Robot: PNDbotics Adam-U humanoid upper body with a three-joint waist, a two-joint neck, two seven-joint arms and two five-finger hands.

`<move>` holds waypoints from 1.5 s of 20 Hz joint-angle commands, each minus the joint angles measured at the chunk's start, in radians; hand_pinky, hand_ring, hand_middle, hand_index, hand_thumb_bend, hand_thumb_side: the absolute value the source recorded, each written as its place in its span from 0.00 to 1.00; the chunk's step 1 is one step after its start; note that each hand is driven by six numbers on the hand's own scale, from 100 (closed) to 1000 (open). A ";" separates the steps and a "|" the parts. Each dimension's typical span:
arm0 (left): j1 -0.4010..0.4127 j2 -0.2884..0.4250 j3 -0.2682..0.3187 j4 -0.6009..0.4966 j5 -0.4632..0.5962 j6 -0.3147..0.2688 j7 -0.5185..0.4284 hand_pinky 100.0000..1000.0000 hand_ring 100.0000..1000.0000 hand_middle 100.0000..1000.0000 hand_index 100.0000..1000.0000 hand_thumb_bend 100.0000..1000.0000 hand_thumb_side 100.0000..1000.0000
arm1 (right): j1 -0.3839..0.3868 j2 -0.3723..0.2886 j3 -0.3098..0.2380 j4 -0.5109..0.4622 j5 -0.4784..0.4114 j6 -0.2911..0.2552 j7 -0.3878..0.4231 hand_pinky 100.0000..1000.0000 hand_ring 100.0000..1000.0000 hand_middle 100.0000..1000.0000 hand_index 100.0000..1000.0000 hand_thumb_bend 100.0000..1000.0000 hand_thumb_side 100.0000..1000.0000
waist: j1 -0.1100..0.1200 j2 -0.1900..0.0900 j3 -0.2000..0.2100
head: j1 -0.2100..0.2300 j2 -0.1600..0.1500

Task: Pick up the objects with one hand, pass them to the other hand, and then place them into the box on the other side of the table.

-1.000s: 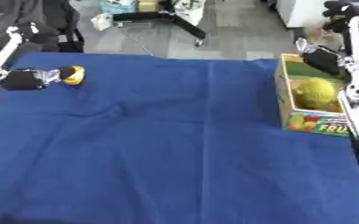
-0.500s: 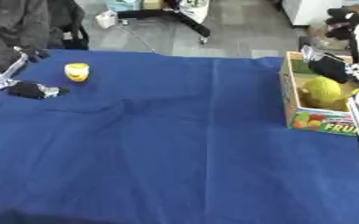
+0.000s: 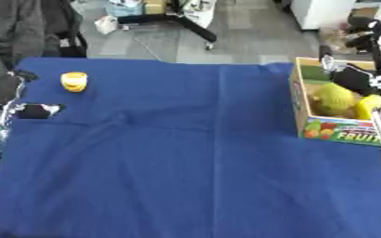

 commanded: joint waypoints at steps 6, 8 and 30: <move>-0.035 0.050 0.020 0.014 0.052 0.046 0.113 0.69 0.63 0.62 0.75 0.52 0.40 | -0.021 -0.005 0.014 -0.068 -0.036 -0.012 0.021 0.69 0.61 0.66 0.81 0.24 0.20 | -0.007 0.054 -0.043 | 0.034 -0.069; -0.038 0.060 0.025 0.010 0.068 0.054 0.129 0.69 0.62 0.61 0.74 0.49 0.37 | -0.018 -0.010 0.015 -0.083 -0.046 -0.013 0.024 0.69 0.61 0.66 0.81 0.24 0.20 | -0.006 0.069 -0.057 | 0.041 -0.082; -0.055 0.104 0.021 0.017 -0.003 0.121 0.131 0.58 0.50 0.49 0.62 0.14 0.00 | 0.005 -0.045 0.020 -0.103 -0.096 -0.006 0.035 0.68 0.60 0.65 0.81 0.23 0.19 | 0.039 0.147 -0.136 | 0.068 -0.127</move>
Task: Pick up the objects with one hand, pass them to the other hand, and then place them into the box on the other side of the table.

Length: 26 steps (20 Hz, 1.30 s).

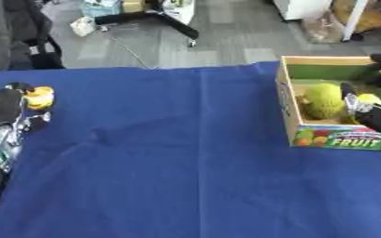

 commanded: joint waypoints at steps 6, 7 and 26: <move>-0.010 0.052 0.010 -0.016 -0.040 0.020 -0.003 0.41 0.31 0.26 0.41 0.02 0.00 | 0.002 -0.025 -0.007 -0.014 -0.007 0.000 -0.002 0.68 0.60 0.65 0.81 0.23 0.19 | 0.014 -0.011 0.016 | 0.001 0.002; -0.009 0.052 0.011 -0.022 -0.031 0.015 0.000 0.41 0.31 0.26 0.41 0.02 0.00 | 0.004 -0.024 -0.008 -0.013 -0.006 0.001 -0.003 0.68 0.60 0.65 0.81 0.23 0.19 | 0.013 -0.013 0.019 | 0.001 0.004; 0.182 -0.007 -0.076 -0.993 0.720 -0.211 -0.279 0.44 0.32 0.24 0.38 0.00 0.02 | 0.026 0.015 -0.021 -0.025 0.017 -0.005 -0.006 0.69 0.62 0.67 0.82 0.21 0.21 | -0.016 -0.102 0.123 | -0.066 0.047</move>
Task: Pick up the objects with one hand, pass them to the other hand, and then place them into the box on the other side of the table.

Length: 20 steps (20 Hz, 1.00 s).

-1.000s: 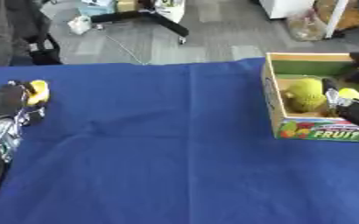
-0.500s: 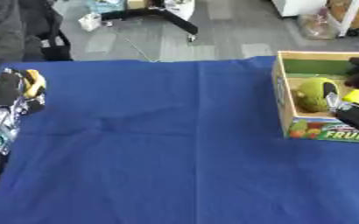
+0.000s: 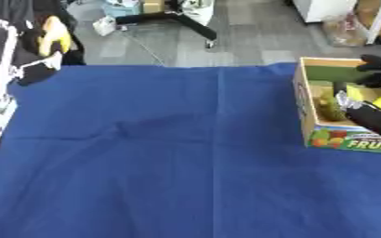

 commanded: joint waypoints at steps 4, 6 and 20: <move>0.019 -0.089 -0.061 -0.229 0.107 -0.013 -0.101 0.45 0.32 0.24 0.38 0.00 0.03 | -0.046 0.032 0.006 -0.072 0.024 -0.013 0.007 0.70 0.63 0.68 0.82 0.21 0.22 | -0.027 -0.054 0.002 | -0.024 0.001; 0.021 -0.124 -0.087 -0.245 0.108 -0.024 -0.137 0.45 0.32 0.24 0.38 0.00 0.03 | -0.072 0.050 0.016 -0.100 0.036 -0.018 0.018 0.71 0.64 0.68 0.83 0.20 0.23 | -0.032 -0.057 -0.001 | -0.028 -0.003; -0.015 -0.223 -0.185 -0.205 0.197 -0.258 -0.257 0.47 0.33 0.25 0.39 0.00 0.05 | -0.209 0.149 0.119 -0.218 0.165 -0.092 0.234 0.76 0.67 0.70 0.84 0.17 0.26 | -0.041 -0.058 -0.003 | -0.060 -0.029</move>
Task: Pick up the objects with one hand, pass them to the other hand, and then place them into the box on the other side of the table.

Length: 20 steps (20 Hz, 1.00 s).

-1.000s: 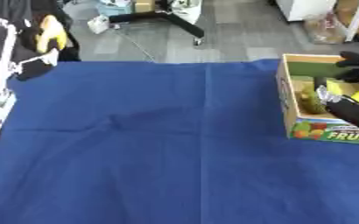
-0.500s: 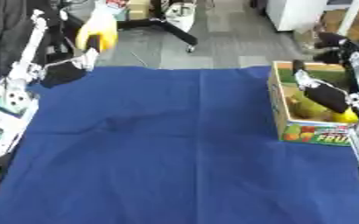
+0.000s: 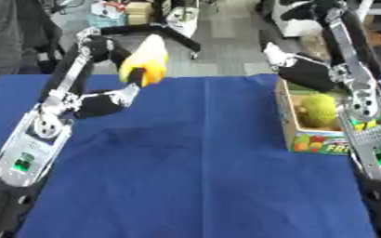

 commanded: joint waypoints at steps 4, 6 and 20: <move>-0.029 -0.011 -0.012 0.018 0.124 -0.101 -0.024 0.49 0.34 0.25 0.39 0.00 0.06 | -0.058 0.021 0.033 -0.026 0.120 -0.041 0.148 0.79 0.69 0.71 0.85 0.16 0.27 | -0.018 -0.035 0.004 | -0.015 -0.025; -0.033 -0.020 -0.014 0.029 0.185 -0.120 -0.038 0.49 0.34 0.26 0.39 0.00 0.06 | -0.072 0.026 0.043 -0.021 0.171 -0.058 0.201 0.80 0.69 0.72 0.85 0.15 0.27 | -0.021 -0.035 0.005 | -0.018 -0.028; -0.064 -0.054 -0.021 0.055 0.333 -0.138 -0.133 0.53 0.35 0.26 0.40 0.00 0.08 | -0.147 0.063 0.095 0.029 0.280 -0.151 0.408 0.84 0.73 0.74 0.86 0.13 0.26 | -0.030 -0.036 0.010 | -0.030 -0.037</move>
